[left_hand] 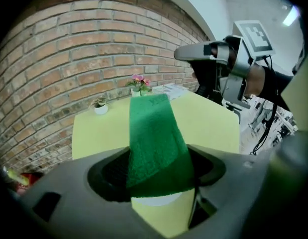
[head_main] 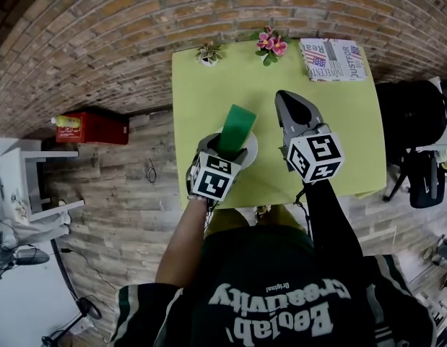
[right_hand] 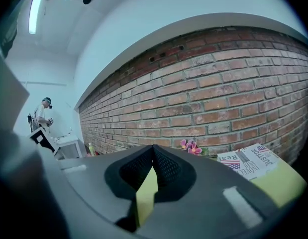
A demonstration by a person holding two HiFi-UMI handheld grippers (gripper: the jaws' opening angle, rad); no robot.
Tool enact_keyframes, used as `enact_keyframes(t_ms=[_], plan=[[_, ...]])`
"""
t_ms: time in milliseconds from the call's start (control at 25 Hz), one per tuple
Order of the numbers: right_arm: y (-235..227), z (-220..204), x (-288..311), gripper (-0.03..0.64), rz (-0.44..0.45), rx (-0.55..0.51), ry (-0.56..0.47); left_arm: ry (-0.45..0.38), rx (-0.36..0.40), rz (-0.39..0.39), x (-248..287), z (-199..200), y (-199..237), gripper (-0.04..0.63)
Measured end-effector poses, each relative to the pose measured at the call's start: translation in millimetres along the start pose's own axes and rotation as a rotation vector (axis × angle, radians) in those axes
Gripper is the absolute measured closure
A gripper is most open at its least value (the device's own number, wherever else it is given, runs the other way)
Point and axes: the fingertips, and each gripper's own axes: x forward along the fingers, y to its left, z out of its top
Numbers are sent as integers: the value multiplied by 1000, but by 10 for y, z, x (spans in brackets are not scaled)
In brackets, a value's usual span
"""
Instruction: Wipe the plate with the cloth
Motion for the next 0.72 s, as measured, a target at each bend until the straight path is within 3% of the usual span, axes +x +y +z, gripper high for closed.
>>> enact_keyframes(t_ms=[360,720], plan=[[20,-123,41,603,5,2,29,171,-30,-35,388,-523,-90,256],[7,-157,44,603,6,1,37,271,-8,-27,566,-728,-115,253]])
